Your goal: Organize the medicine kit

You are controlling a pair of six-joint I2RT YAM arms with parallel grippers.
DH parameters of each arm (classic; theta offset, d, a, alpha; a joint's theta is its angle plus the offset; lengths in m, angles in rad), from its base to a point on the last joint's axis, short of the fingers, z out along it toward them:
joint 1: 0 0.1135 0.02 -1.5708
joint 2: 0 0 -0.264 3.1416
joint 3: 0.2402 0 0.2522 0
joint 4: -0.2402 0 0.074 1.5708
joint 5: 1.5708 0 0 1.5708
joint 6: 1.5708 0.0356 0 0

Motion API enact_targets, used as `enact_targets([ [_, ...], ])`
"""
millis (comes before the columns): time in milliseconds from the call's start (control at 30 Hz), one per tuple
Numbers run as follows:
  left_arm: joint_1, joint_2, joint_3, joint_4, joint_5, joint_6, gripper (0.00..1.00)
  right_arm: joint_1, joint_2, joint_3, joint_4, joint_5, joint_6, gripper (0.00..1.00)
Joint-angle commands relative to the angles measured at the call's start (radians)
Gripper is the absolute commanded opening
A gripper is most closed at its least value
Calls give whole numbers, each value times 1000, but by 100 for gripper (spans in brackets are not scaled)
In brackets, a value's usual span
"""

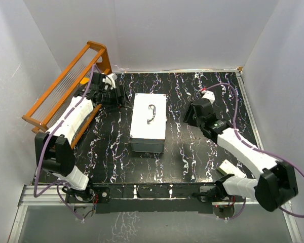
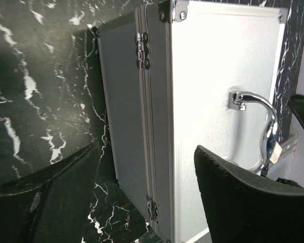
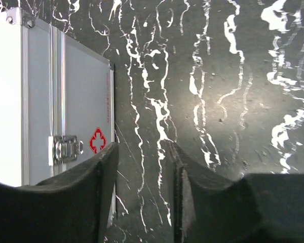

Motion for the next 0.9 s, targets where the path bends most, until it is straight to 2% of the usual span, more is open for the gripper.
enact_targets([
  [0, 8, -181, 26, -33, -83, 65, 79, 2, -150, 16, -124, 112, -20, 47],
  [67, 7, -250, 6, -23, -114, 85, 88, 3, -230, 20, -135, 116, -63, 52],
  [167, 7, -400, -57, 14, -179, 115, 98, 2, -359, 32, -140, 139, -107, 62],
  [433, 7, -709, -226, 144, -332, 142, 99, 2, -568, 143, -212, 174, -189, 73],
  [467, 8, -740, -235, 158, -349, 139, 99, 2, -587, 150, -223, 181, -191, 77],
  [500, 7, -773, -249, 175, -365, 136, 99, 3, -606, 156, -230, 190, -192, 94],
  [533, 8, -809, -264, 196, -375, 136, 99, 3, -622, 163, -231, 194, -196, 98],
  [667, 8, -910, -291, 229, -419, 125, 99, 2, -647, 228, -298, 207, -225, 98],
  [867, 7, -932, -246, 151, -432, 140, 99, 3, -699, 303, -369, 305, -237, 98],
])
